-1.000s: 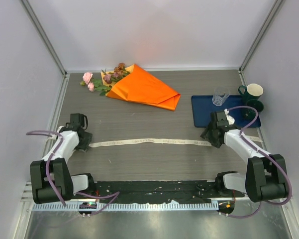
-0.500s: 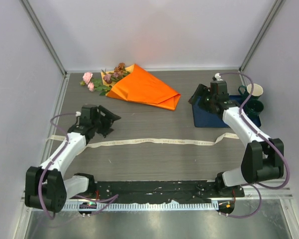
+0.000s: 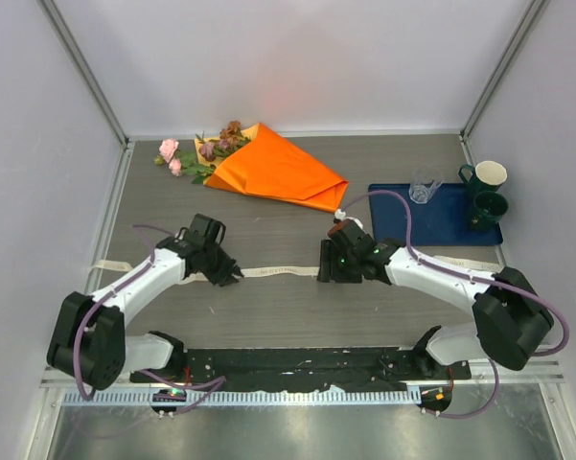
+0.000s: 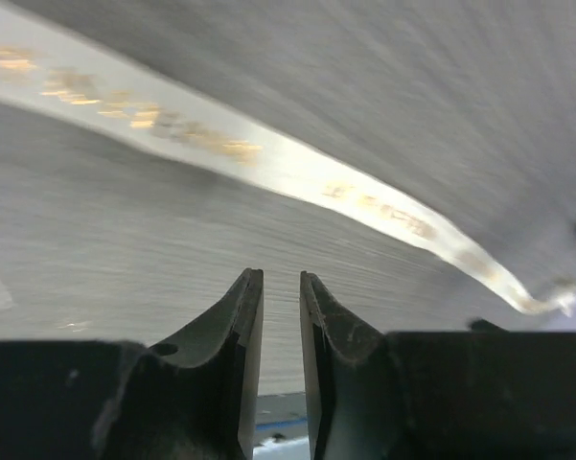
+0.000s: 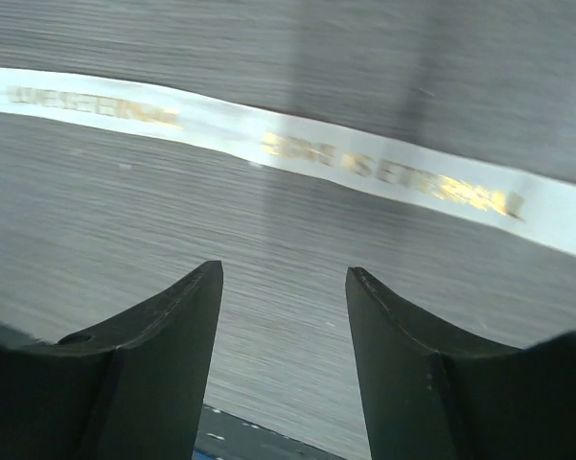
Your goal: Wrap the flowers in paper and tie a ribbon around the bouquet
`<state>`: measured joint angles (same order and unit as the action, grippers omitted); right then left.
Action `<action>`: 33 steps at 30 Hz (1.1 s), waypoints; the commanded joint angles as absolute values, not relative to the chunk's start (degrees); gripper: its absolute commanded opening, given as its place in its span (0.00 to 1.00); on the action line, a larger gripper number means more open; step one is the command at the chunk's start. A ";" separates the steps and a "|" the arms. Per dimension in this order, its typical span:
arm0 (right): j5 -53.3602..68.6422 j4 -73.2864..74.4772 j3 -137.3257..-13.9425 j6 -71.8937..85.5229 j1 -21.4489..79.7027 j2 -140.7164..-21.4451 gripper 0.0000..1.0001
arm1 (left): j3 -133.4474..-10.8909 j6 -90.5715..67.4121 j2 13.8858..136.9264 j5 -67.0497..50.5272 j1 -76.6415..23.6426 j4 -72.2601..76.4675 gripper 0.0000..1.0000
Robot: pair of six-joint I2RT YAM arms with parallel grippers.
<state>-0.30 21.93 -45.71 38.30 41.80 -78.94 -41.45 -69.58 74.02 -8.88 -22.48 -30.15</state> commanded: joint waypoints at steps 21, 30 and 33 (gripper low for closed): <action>-16.78 19.87 -41.48 35.87 33.23 -87.62 0.68 | -47.72 -60.12 90.95 13.54 -15.12 -34.99 0.42; -18.37 20.21 -46.14 30.59 32.61 -89.65 0.69 | -50.63 -59.24 90.91 13.34 -13.71 -36.65 0.43; -15.66 23.63 -47.71 27.79 32.52 -86.49 0.72 | -51.41 -56.96 84.24 12.76 -13.71 -38.93 0.51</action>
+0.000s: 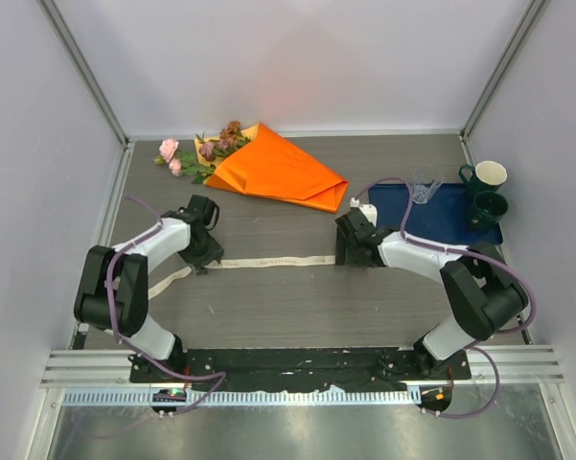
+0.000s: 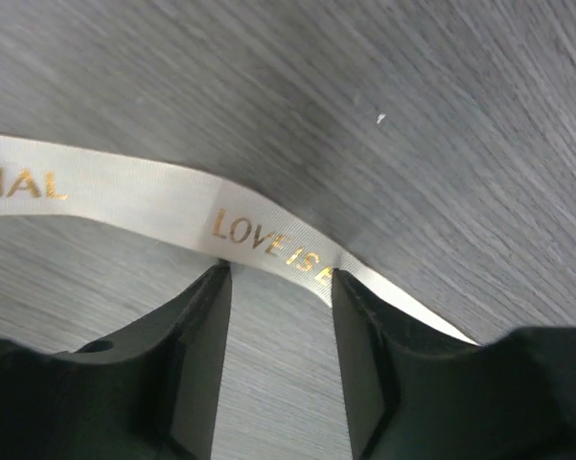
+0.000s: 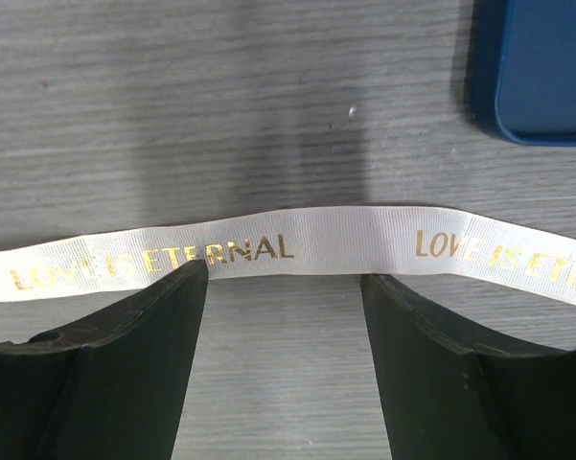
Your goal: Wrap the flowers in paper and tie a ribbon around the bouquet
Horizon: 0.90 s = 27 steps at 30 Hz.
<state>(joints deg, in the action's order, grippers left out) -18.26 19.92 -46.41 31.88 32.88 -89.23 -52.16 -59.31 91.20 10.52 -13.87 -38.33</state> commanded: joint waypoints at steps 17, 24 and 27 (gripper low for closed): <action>2.37 28.65 -54.40 24.17 23.12 -69.61 0.95 | -42.62 -88.67 92.34 2.08 -20.29 34.09 1.00; 3.25 28.74 -52.91 23.56 20.92 -67.33 0.95 | -52.98 -94.56 110.00 17.82 -23.73 38.40 1.00; 3.51 28.57 -52.56 23.29 20.13 -67.59 0.95 | -55.54 -96.42 114.60 21.43 -25.65 38.32 1.00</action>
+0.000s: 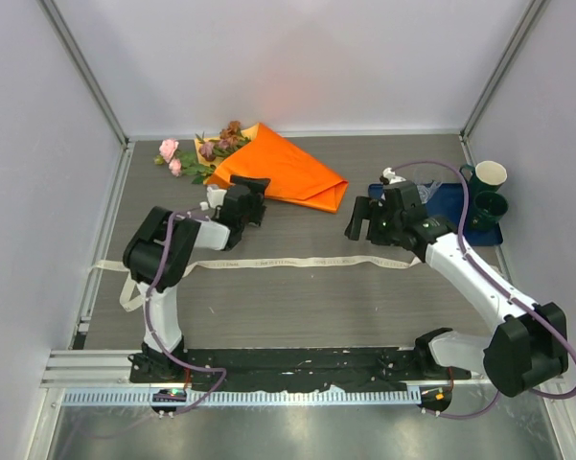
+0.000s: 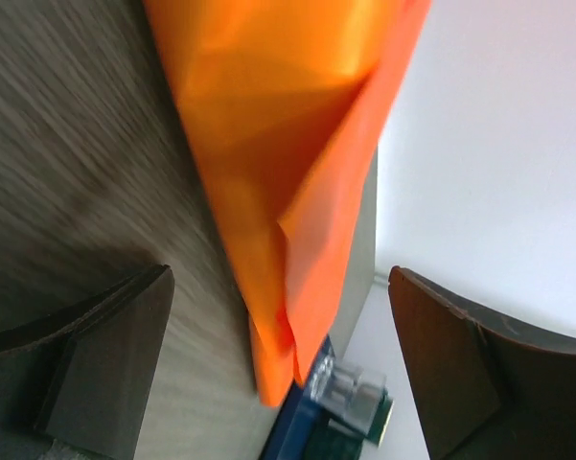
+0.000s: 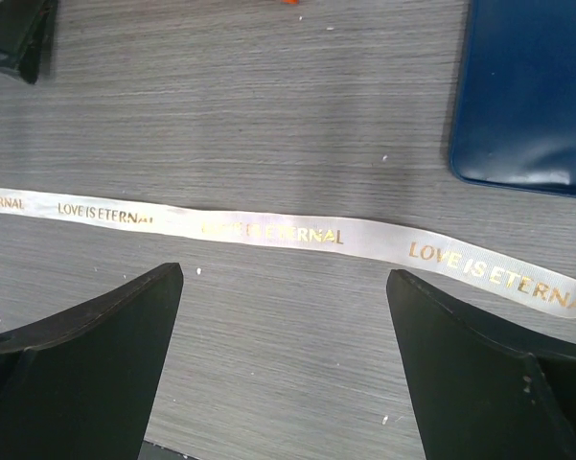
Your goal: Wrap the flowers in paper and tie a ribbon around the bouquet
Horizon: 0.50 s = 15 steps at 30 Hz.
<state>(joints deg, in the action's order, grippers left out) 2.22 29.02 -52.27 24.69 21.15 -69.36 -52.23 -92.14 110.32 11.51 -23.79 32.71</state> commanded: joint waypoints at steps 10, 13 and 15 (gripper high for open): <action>6.94 26.90 -52.64 22.59 17.40 -69.61 0.95 | -62.93 -96.59 129.44 41.64 -29.62 41.64 1.00; 8.43 26.63 -52.91 22.85 16.88 -70.05 0.94 | -63.72 -96.07 132.79 44.46 -29.62 49.52 0.95; 8.79 26.37 -52.65 23.12 16.61 -69.96 0.94 | -64.24 -94.32 136.31 46.05 -29.53 54.73 0.90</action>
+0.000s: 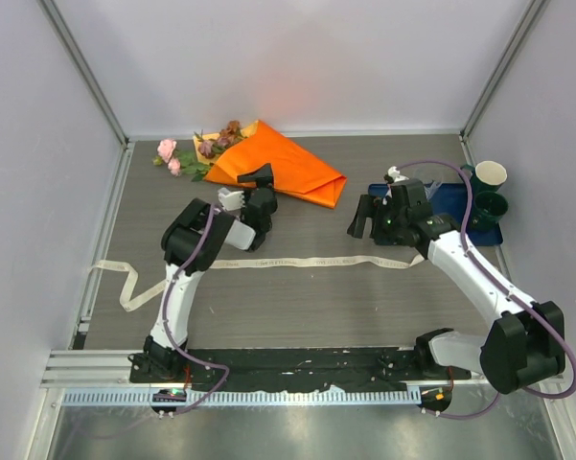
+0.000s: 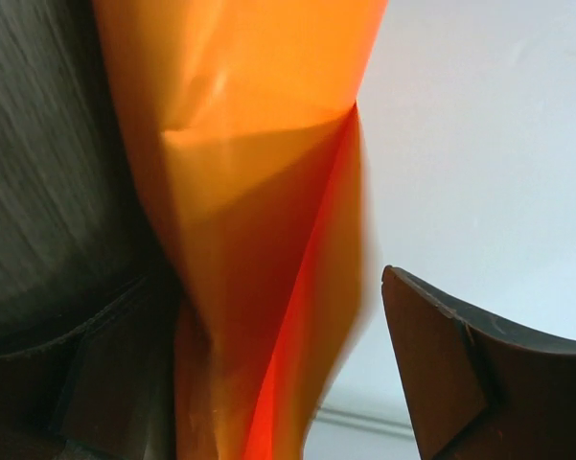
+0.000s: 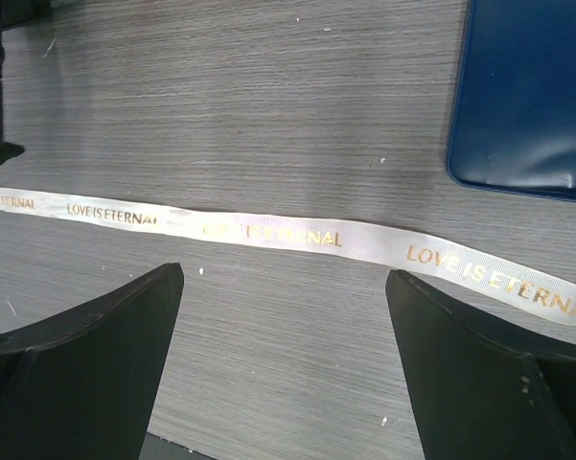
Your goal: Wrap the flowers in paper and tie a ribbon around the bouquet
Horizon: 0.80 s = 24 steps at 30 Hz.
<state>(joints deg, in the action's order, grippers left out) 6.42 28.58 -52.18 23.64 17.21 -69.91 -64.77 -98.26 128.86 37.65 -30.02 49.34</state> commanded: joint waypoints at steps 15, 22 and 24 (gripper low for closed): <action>9.67 26.01 -50.89 24.26 16.26 -69.87 0.94 | -66.80 -84.29 145.81 39.39 -27.16 83.74 0.19; 9.75 25.31 -49.57 24.96 16.26 -69.35 0.94 | -58.11 -86.57 139.59 29.90 -24.70 88.59 0.00; 10.19 24.88 -49.04 25.05 16.26 -69.08 0.94 | -53.80 -87.10 137.30 25.07 -24.17 88.68 0.00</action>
<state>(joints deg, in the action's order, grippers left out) 9.06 27.11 -49.98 24.27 16.43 -70.13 -60.53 -88.31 140.07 32.47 -25.80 79.42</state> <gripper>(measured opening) 0.938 0.014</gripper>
